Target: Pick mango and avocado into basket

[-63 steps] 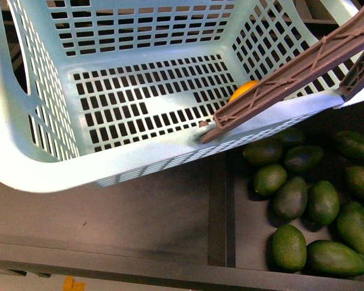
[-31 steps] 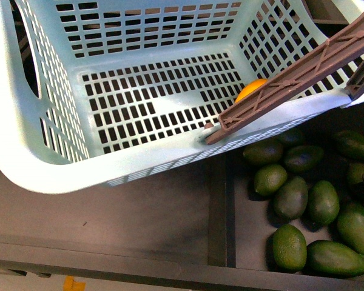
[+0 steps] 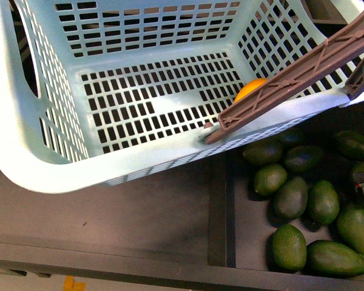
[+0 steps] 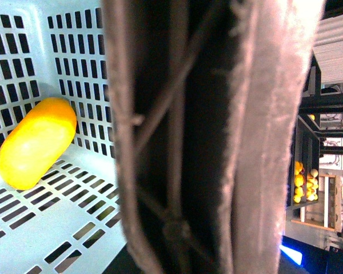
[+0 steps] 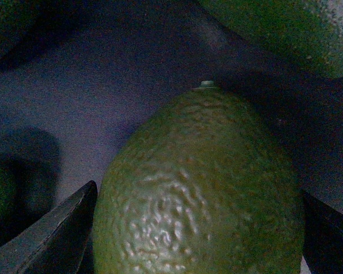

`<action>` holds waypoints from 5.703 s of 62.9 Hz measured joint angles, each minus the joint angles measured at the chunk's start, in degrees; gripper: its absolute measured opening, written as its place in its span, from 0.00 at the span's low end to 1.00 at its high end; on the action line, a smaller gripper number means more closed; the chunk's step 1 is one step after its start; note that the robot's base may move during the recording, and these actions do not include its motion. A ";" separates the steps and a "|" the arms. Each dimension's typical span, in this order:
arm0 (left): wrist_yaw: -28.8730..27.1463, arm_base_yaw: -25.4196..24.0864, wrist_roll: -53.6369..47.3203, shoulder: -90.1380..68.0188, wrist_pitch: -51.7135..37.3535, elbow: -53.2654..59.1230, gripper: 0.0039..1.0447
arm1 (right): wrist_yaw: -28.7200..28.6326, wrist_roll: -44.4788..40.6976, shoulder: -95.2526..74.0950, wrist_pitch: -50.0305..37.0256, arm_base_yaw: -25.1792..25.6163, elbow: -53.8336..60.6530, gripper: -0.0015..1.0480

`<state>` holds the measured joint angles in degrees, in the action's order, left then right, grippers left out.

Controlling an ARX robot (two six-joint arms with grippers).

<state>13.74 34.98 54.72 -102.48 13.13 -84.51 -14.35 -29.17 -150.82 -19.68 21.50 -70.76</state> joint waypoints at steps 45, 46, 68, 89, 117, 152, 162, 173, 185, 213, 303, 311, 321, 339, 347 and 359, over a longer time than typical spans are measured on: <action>0.00 0.00 0.00 0.00 0.00 0.00 0.14 | -8.68 10.62 24.24 -18.16 6.97 22.99 0.62; 0.00 0.00 0.00 0.00 0.00 0.00 0.14 | -9.44 11.50 26.38 -18.80 7.41 24.52 0.62; 0.00 0.00 0.02 0.00 0.00 0.00 0.14 | -14.84 20.24 59.82 -15.41 7.76 39.93 0.62; -0.02 0.00 0.00 0.00 0.00 0.00 0.14 | -4.81 31.02 75.06 -14.88 -7.39 38.32 0.62; -0.02 0.00 0.02 0.00 0.00 0.00 0.14 | 10.47 36.04 64.61 -16.81 -32.54 29.27 0.62; -0.02 0.00 0.02 0.00 0.00 0.00 0.14 | 15.43 38.47 56.11 -17.40 -37.33 25.88 0.62; -0.04 0.00 0.00 0.00 0.00 0.00 0.14 | 16.06 39.36 56.06 -17.64 -37.59 25.88 0.79; -0.22 0.00 -0.02 -0.02 0.02 0.02 0.14 | 16.72 41.88 61.48 -17.44 -36.24 28.41 0.92; -0.17 0.00 -0.04 -0.02 0.02 0.02 0.14 | 20.57 43.63 71.45 -13.88 -33.68 32.87 0.92; 0.02 0.07 0.02 -0.02 0.02 0.02 0.14 | 20.04 31.19 91.41 -20.50 -27.36 52.19 0.48; -0.07 0.07 -0.04 -0.02 0.02 0.02 0.14 | 14.34 29.42 134.31 3.10 -21.68 69.77 0.02; -0.07 0.07 -0.04 -0.02 0.02 0.02 0.14 | 14.34 29.42 137.04 5.88 -21.68 69.77 0.02; -0.07 0.07 -0.04 -0.02 0.02 0.02 0.14 | 14.34 29.42 139.34 8.15 -21.68 69.77 0.02; -0.11 0.02 0.00 -0.02 0.02 0.02 0.14 | 14.38 29.40 150.14 19.34 -21.68 69.77 0.02; -0.09 0.07 -0.07 -0.02 0.02 0.02 0.14 | 14.38 29.40 150.38 19.56 -21.68 69.77 0.02; -0.15 0.07 -0.04 -0.02 0.02 0.02 0.14 | 14.38 29.33 150.44 19.58 -21.68 69.77 0.30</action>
<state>13.58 35.05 54.68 -102.50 13.15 -84.49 0.03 0.16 -0.38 -0.10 -0.19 -0.99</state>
